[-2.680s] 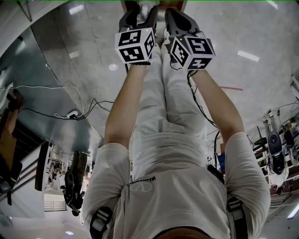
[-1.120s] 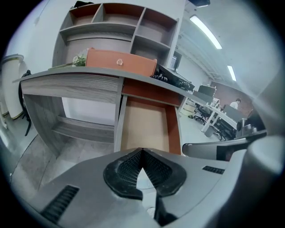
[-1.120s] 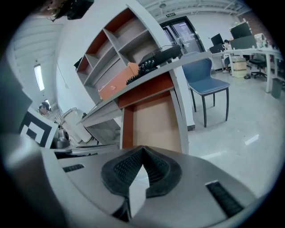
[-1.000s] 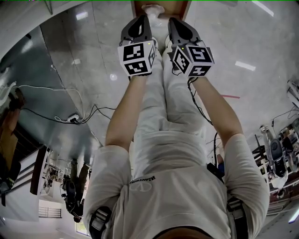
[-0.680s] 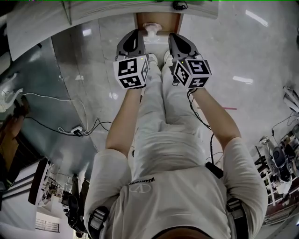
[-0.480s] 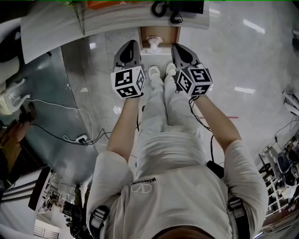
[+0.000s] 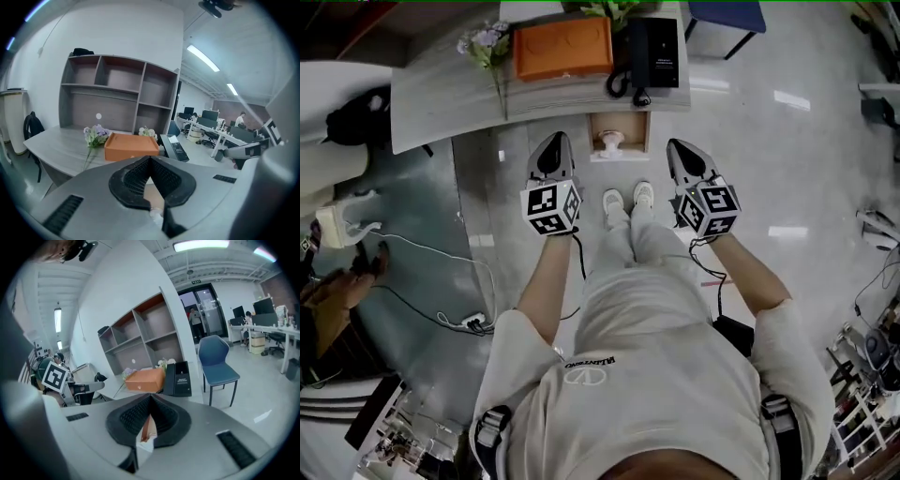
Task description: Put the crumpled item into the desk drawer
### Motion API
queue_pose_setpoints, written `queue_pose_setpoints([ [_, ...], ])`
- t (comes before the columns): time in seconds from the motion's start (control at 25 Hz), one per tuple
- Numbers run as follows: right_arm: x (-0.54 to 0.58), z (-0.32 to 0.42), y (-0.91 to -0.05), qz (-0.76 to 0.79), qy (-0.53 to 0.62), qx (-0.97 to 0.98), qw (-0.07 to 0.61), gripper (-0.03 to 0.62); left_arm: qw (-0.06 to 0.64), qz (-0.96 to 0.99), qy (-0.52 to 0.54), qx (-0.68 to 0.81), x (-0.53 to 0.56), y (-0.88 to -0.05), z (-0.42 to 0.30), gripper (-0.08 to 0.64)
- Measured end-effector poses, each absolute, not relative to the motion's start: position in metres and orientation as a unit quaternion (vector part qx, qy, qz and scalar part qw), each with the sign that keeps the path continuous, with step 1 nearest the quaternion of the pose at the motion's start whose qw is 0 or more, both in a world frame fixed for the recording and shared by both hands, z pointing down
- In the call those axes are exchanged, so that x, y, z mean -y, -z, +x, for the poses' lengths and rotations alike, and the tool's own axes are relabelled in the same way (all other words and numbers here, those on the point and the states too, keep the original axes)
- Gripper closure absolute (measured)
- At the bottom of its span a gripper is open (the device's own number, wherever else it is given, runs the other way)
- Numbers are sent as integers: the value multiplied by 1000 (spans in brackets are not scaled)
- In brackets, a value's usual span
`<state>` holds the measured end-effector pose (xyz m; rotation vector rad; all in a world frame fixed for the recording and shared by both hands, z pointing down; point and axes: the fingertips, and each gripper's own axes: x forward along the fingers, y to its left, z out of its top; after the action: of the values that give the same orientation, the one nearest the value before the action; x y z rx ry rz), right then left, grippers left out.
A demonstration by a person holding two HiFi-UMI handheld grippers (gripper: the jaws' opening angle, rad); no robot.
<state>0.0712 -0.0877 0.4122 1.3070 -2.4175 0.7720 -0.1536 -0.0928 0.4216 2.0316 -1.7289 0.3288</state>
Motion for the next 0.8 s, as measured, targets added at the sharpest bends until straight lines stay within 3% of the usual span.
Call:
queue_pose_setpoints([
  [0.8, 89, 155, -225, 520, -158, 838, 47, 594, 127, 772, -19, 622, 81, -247, -156, 558],
])
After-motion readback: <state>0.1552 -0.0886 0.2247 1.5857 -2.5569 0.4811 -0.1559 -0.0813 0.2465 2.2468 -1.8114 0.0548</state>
